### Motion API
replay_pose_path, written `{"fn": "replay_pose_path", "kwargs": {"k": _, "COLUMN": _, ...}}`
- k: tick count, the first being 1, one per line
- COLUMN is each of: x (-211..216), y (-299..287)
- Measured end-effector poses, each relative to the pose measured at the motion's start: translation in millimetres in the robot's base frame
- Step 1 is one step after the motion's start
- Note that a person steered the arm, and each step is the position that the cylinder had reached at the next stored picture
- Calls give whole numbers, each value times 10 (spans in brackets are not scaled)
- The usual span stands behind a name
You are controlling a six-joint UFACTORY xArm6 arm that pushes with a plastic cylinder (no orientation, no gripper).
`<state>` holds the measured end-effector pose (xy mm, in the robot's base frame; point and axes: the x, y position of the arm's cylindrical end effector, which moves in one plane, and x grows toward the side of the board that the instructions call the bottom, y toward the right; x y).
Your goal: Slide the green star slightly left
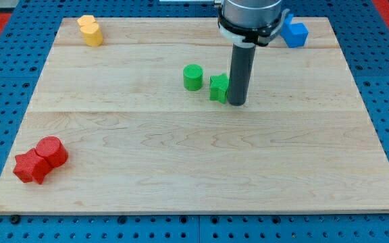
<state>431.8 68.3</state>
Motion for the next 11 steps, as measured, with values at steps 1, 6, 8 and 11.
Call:
{"fn": "replay_pose_path", "kwargs": {"k": 1, "x": 101, "y": -404}}
{"fn": "replay_pose_path", "kwargs": {"k": 6, "x": -81, "y": -24}}
{"fn": "replay_pose_path", "kwargs": {"k": 8, "x": -149, "y": -91}}
{"fn": "replay_pose_path", "kwargs": {"k": 11, "x": -246, "y": -229}}
